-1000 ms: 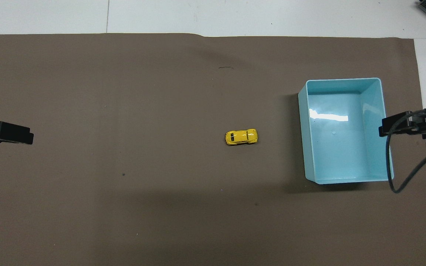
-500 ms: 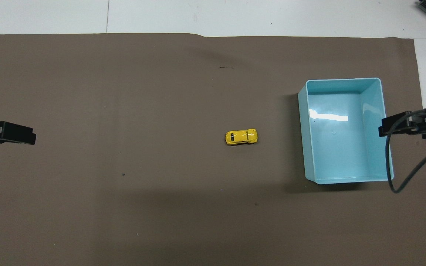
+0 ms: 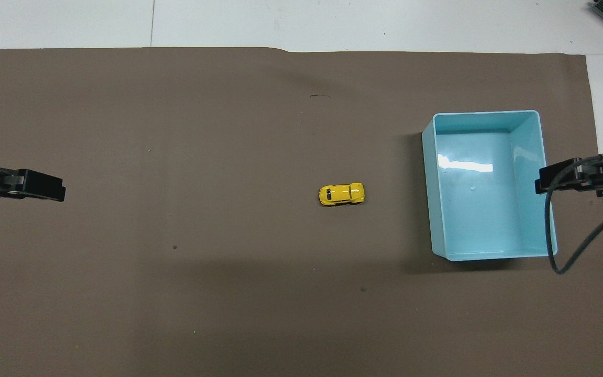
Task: Wind up and store yellow beetle car
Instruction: 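Move the left gripper across the table toward the yellow toy car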
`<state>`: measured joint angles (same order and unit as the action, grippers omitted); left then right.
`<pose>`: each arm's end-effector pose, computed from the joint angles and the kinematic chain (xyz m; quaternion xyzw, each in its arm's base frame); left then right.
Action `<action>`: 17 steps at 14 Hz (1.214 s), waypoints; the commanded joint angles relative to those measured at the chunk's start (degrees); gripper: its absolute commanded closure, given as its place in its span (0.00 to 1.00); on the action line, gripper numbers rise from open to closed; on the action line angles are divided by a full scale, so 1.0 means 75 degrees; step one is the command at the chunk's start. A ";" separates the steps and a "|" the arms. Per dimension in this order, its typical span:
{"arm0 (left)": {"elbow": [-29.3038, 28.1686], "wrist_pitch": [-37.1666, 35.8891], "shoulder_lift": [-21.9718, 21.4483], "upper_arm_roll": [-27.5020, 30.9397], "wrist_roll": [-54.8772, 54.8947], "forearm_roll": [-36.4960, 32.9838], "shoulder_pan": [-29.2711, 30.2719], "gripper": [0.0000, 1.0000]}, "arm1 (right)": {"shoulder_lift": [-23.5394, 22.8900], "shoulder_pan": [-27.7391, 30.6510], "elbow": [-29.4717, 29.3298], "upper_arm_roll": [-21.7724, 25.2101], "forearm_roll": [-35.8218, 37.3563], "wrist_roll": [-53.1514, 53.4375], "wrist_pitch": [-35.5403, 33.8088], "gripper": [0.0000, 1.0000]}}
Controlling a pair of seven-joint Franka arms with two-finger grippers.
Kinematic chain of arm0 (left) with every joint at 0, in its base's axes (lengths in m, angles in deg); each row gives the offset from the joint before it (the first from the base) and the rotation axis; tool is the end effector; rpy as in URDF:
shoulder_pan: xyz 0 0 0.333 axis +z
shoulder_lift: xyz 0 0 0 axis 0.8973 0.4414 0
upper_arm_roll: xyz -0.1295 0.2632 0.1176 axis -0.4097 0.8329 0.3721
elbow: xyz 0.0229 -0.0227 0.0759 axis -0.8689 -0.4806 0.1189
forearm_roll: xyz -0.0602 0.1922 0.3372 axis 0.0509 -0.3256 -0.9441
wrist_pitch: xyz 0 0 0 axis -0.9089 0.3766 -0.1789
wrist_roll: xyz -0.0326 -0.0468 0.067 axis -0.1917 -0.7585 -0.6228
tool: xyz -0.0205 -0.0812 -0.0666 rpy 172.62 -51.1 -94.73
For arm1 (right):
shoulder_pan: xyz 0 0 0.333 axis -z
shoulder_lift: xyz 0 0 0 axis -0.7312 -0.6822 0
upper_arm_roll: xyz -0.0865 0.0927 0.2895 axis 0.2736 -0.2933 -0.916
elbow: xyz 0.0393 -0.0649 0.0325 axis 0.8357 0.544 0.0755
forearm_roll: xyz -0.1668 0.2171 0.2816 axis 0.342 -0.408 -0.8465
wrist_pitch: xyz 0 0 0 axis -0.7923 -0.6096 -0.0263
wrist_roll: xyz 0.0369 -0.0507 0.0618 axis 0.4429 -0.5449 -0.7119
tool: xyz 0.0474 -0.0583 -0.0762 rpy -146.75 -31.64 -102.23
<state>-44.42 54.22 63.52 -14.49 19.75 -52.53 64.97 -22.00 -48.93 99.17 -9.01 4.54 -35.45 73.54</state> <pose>0.5230 -0.0604 0.6298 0.9983 -0.0573 -0.0105 0.0075 0.5382 0.0022 0.6299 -0.9991 0.0342 0.0256 0.0063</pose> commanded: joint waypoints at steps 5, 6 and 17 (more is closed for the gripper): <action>-0.0611 0.0735 0.0019 -0.0045 -0.0467 0.0130 -0.0015 0.00 | 0.0097 0.0025 0.0127 -0.0022 -0.0095 -0.0109 0.0125 0.00; -0.0681 0.0829 0.0020 -0.0045 -0.0759 0.0130 -0.0142 0.00 | 0.0097 0.0025 0.0127 -0.0022 -0.0095 -0.0109 0.0125 0.00; -0.1033 0.1392 0.0195 -0.0056 -0.5350 0.0316 -0.0705 0.00 | 0.0109 0.0025 0.0139 -0.0022 -0.0095 -0.0109 0.0125 0.00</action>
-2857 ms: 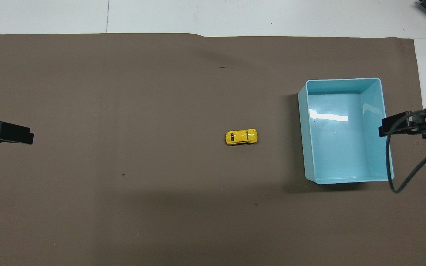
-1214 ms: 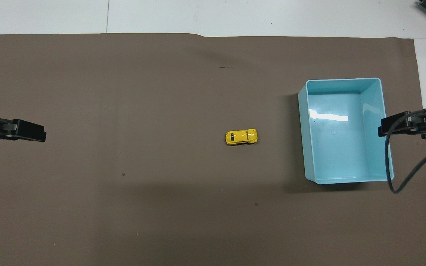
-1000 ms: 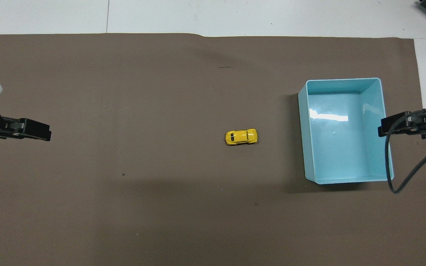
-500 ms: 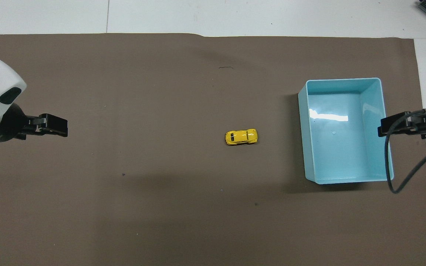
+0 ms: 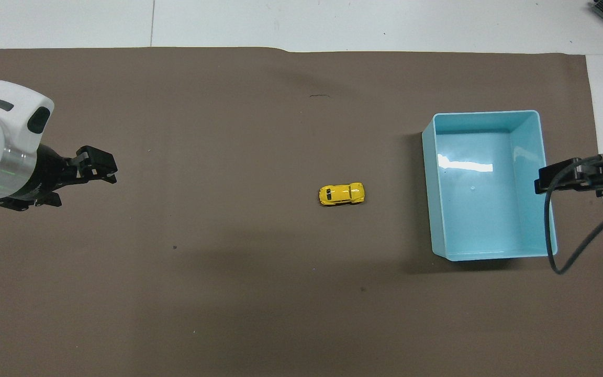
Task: Wind up and store yellow beetle car
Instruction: 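Move the left gripper across the table toward the yellow toy car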
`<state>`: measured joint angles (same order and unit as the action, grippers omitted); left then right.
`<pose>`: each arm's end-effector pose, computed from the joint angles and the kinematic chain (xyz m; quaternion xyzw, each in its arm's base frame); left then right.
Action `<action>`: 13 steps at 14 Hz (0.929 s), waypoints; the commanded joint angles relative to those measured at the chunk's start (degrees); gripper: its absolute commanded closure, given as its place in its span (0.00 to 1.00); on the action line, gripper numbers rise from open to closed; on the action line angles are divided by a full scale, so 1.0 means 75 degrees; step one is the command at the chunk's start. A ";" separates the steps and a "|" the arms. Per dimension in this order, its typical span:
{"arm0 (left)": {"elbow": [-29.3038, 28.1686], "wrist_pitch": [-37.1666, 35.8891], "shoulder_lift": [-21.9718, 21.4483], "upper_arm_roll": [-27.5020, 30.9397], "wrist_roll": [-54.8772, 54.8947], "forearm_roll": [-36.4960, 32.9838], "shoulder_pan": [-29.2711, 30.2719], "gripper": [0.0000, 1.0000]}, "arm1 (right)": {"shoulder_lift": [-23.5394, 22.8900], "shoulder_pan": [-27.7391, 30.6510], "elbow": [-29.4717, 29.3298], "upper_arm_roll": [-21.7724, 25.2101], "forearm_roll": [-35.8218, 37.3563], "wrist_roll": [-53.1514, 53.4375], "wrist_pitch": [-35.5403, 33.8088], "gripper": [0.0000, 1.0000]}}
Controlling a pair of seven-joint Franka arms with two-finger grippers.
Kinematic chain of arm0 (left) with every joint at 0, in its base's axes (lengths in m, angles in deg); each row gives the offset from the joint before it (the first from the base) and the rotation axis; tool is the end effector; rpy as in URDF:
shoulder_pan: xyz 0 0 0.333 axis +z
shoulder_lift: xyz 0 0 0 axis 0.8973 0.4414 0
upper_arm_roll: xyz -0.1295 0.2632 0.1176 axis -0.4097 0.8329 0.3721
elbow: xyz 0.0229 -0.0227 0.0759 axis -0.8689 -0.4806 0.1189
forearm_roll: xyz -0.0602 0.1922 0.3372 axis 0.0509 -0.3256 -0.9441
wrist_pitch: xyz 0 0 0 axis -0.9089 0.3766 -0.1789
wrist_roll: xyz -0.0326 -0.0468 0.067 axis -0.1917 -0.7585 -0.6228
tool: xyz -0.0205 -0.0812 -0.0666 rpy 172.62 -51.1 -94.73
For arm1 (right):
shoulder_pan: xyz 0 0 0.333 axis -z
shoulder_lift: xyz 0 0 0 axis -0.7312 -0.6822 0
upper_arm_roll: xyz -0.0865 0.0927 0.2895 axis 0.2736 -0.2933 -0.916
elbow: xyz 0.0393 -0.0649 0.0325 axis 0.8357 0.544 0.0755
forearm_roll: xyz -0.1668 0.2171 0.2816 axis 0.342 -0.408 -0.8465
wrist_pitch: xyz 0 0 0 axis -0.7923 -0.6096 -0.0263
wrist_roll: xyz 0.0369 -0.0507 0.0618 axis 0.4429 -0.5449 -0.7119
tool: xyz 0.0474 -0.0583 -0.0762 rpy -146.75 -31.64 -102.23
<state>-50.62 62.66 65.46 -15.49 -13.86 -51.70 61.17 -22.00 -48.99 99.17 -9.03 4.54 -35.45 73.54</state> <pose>0.5352 -0.1073 0.5731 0.9805 0.1955 -0.0132 0.0127 0.5382 0.0030 0.6299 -0.9991 0.0335 0.0256 0.0063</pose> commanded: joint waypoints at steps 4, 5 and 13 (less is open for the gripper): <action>-0.0360 0.0502 -0.0063 0.0077 -0.2956 0.0324 -0.0351 0.00 | 0.0109 0.0033 0.0139 -0.0019 -0.0095 -0.0097 0.0124 0.00; -0.0383 0.0502 -0.0063 0.0077 -0.3343 0.0359 -0.0363 0.00 | 0.0109 0.0033 0.0139 -0.0019 -0.0095 -0.0109 0.0113 0.00; -0.0560 0.1895 0.0382 0.0100 -0.7655 0.0535 -0.1065 0.00 | 0.0109 0.0032 0.0150 -0.0019 -0.0095 -0.0109 0.0113 0.00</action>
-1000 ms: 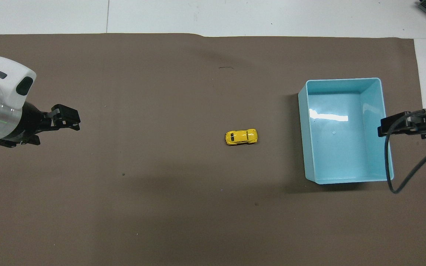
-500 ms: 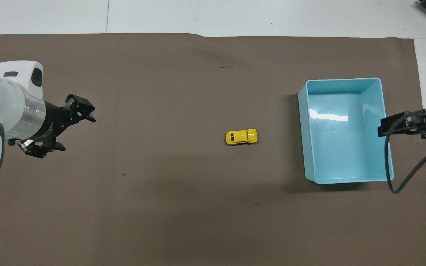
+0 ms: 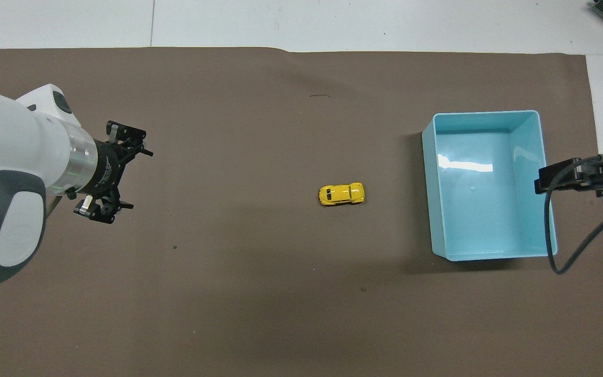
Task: Wind up and store yellow beetle car
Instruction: 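Move the left gripper across the table toward the yellow toy car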
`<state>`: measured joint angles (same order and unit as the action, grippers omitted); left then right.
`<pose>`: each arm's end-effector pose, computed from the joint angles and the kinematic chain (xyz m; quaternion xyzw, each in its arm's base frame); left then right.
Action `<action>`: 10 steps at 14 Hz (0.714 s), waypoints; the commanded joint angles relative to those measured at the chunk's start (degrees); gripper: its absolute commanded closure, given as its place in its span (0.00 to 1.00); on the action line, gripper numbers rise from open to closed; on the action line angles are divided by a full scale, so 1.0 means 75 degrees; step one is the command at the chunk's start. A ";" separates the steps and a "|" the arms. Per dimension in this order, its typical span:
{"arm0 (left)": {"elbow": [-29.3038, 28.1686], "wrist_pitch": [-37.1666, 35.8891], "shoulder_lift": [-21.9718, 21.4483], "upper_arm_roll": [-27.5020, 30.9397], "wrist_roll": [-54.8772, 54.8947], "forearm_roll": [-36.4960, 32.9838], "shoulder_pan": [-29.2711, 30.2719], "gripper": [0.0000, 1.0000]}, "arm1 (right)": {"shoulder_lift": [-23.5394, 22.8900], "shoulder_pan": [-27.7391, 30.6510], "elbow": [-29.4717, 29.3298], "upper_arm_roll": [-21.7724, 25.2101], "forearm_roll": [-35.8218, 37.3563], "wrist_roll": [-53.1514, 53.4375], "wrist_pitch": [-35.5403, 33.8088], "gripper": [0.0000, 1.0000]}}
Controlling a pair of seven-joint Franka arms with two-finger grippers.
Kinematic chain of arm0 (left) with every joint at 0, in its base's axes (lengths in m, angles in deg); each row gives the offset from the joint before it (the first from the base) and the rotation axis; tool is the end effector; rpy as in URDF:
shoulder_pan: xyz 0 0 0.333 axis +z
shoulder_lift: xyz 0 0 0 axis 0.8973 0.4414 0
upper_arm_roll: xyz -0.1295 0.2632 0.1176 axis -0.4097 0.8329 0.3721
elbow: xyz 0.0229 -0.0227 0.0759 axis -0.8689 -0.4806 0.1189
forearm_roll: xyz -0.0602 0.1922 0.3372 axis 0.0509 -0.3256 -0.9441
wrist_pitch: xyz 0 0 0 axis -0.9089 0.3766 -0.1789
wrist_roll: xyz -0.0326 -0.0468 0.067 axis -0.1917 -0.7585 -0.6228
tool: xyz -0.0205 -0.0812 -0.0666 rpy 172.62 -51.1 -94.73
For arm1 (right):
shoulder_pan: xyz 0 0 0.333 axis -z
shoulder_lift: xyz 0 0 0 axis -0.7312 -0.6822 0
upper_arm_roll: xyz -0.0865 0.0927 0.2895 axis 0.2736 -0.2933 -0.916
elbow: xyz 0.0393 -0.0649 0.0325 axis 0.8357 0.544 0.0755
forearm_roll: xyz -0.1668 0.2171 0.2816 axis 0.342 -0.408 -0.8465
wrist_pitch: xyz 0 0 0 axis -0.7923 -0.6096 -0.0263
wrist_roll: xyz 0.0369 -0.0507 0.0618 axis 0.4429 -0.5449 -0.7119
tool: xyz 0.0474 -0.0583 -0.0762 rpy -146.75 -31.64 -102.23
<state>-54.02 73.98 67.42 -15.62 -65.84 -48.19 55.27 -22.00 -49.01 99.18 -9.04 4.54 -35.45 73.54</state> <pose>0.5419 -0.1718 0.5439 0.8185 0.5707 -0.0091 0.0648 0.5382 0.0032 0.6298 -0.9991 0.0332 0.0256 0.0063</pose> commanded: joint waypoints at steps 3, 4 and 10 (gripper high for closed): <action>-0.0058 0.0772 0.0448 0.0117 -0.1980 -0.0027 -0.0724 0.00 | 0.0120 0.0036 0.0150 -0.0019 -0.0095 -0.0109 0.0101 0.00; -0.0047 0.0843 0.0507 0.0117 -0.2133 -0.0039 -0.0748 0.00 | 0.0120 0.0036 0.0150 -0.0019 -0.0095 -0.0109 0.0089 0.00; 0.0782 0.0856 0.1418 0.0105 -0.3197 -0.0202 -0.1320 0.00 | 0.0120 0.0036 0.0162 -0.0019 -0.0095 -0.0121 0.0078 0.00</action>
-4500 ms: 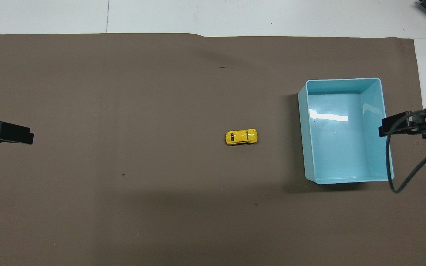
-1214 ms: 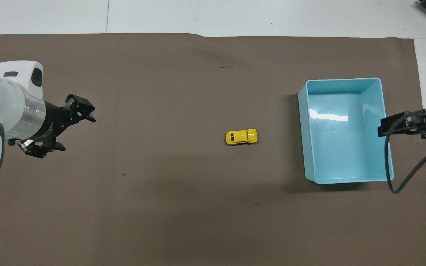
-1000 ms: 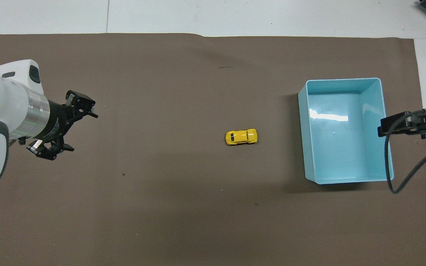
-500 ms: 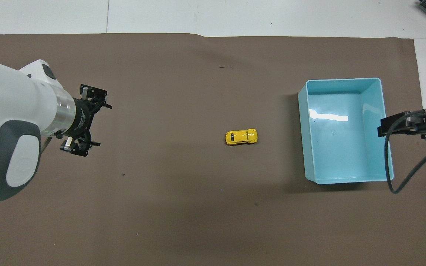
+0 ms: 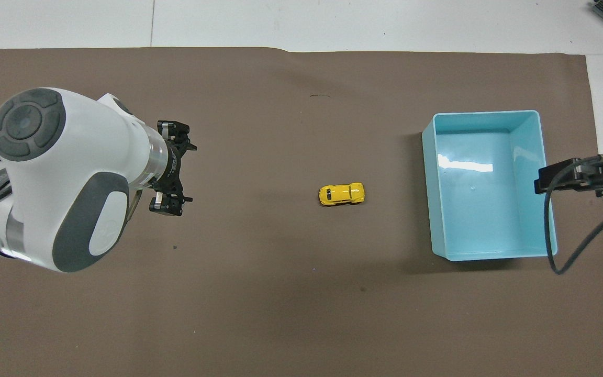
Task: Wind up and store yellow beetle car
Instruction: 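Move the left gripper across the table toward the yellow toy car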
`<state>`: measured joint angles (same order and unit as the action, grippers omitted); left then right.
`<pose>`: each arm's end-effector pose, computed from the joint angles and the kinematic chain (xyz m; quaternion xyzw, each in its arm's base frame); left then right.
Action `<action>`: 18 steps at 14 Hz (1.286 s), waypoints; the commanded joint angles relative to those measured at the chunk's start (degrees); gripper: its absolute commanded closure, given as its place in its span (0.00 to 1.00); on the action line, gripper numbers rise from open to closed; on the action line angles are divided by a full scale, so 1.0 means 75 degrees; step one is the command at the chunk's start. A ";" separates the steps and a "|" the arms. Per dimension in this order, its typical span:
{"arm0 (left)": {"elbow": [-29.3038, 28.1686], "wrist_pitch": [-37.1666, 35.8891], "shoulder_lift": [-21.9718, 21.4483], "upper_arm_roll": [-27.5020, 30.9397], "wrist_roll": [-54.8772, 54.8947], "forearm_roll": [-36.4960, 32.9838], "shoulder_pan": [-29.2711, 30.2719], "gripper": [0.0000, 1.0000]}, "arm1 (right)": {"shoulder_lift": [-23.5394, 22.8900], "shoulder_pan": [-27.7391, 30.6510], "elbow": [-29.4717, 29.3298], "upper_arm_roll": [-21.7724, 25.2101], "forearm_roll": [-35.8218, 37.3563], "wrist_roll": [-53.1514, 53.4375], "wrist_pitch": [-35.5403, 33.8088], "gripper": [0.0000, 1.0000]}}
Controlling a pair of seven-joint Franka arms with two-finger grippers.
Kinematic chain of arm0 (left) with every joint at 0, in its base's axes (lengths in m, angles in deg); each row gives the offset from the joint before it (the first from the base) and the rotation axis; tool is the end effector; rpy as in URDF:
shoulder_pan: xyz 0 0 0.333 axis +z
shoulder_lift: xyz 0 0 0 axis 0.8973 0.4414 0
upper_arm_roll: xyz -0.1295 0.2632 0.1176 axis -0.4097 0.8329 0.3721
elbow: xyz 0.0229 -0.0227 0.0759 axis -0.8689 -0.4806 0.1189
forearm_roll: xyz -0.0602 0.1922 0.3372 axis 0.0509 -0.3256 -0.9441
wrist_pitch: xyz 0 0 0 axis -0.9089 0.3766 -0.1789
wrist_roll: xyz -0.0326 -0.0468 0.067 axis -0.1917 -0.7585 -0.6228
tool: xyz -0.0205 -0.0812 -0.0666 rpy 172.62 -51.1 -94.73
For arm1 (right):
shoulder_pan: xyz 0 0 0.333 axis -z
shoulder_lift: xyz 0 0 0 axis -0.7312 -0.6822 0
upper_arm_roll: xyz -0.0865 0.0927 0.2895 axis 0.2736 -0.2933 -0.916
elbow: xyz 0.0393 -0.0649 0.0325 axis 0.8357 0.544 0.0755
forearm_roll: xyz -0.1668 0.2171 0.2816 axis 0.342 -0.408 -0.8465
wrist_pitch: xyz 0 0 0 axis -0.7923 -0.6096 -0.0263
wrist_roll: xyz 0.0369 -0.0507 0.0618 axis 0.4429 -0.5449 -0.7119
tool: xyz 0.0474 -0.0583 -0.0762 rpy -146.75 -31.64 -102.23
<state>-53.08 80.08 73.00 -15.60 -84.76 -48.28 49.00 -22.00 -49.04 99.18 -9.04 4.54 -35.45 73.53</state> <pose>0.5500 -0.2381 0.5061 0.7467 0.6606 -0.0214 0.0751 0.5382 0.0035 0.6298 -0.9991 0.0329 0.0257 0.0063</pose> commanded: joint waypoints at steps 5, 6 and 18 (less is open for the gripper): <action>0.1478 0.0066 0.1754 0.0103 -0.2095 -0.0566 -0.1294 0.00 | 0.0132 0.0028 0.0161 -0.0019 -0.0106 -0.0121 0.0055 0.00; 0.1677 0.0066 0.1965 0.0103 -0.2259 -0.0566 -0.1400 0.00 | 0.0132 0.0040 0.0161 -0.0019 -0.0095 -0.0121 0.0054 0.00; 0.3036 0.0547 0.3394 0.0138 -0.3690 -0.0601 -0.2524 0.00 | 0.0132 0.0051 0.0173 -0.0007 -0.0106 -0.0086 0.0031 0.00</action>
<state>-35.35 84.11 93.95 -15.57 -109.99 -51.46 32.17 -22.00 -49.08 99.25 -9.03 4.53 -35.45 73.46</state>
